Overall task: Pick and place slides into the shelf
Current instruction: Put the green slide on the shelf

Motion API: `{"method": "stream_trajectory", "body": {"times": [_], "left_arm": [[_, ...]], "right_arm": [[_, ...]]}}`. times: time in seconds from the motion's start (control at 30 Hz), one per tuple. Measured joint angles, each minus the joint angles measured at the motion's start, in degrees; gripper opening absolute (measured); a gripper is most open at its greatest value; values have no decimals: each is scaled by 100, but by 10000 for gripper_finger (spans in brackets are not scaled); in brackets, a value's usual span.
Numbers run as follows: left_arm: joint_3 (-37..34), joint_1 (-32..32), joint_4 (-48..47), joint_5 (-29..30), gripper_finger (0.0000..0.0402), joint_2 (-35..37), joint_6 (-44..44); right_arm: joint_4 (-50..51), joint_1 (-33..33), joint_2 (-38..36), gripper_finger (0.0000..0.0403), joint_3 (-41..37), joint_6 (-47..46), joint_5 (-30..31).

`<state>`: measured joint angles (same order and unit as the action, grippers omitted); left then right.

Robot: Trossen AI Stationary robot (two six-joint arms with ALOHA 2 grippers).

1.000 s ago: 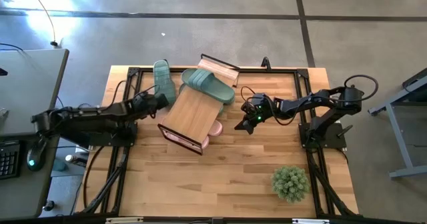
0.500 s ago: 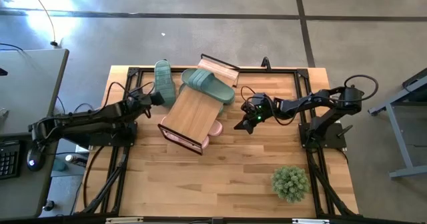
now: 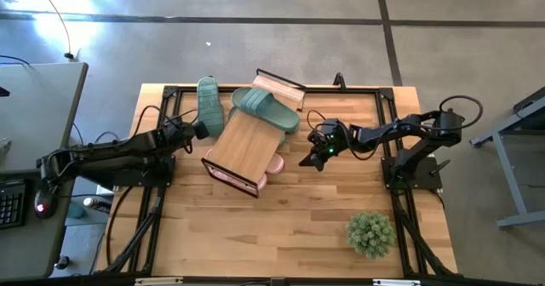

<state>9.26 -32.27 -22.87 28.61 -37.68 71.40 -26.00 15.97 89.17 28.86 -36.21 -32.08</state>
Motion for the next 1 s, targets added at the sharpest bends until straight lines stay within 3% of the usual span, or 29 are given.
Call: {"method": "stream_trajectory", "body": {"times": [0.27,0.4,0.63,1.0], "left_arm": [[-21,2,424,-395,296,-556,535],[-171,2,1296,-396,289,-860,537],[-289,-1,1628,-458,283,-1290,953],[-344,0,2788,-418,282,-1869,839]], "right_arm": [[2,0,0,0,0,-136,-121],[1,0,0,0,0,-231,-162],[3,-54,0,0,0,-255,-162],[3,-114,0,0,0,-293,-143]]}}
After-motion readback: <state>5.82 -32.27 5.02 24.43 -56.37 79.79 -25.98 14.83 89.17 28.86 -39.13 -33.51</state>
